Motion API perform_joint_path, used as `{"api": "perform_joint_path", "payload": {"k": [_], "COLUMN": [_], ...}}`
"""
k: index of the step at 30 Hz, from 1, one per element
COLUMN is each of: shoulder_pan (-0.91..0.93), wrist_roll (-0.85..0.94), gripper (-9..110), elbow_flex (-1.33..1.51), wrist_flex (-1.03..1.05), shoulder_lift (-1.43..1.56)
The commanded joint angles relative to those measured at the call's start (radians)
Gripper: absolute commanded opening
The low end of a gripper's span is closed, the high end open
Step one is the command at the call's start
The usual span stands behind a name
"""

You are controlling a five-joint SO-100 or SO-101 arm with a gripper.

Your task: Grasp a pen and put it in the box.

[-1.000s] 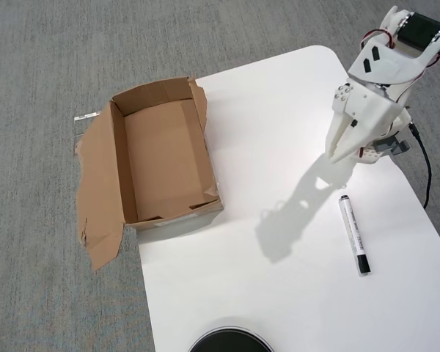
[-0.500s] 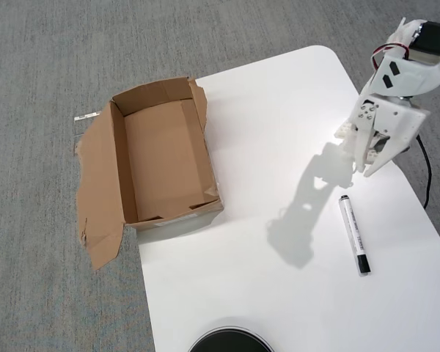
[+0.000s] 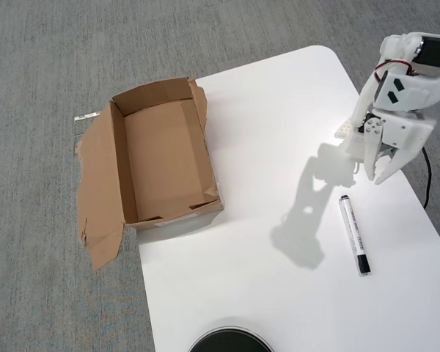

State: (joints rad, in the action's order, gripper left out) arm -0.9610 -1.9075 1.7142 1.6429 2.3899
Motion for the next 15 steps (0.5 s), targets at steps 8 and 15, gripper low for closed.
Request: {"api": "perform_joint_path", "payload": {"k": [8,15], "shoulder_pan": [-0.156,-0.179], "wrist_roll": [0.007,0.008], "gripper": [0,0], "elbow_flex": [0.312,0.392], "wrist_flex": [-0.012,-0.014], "shoulder_lift": [-0.021,-0.069]}}
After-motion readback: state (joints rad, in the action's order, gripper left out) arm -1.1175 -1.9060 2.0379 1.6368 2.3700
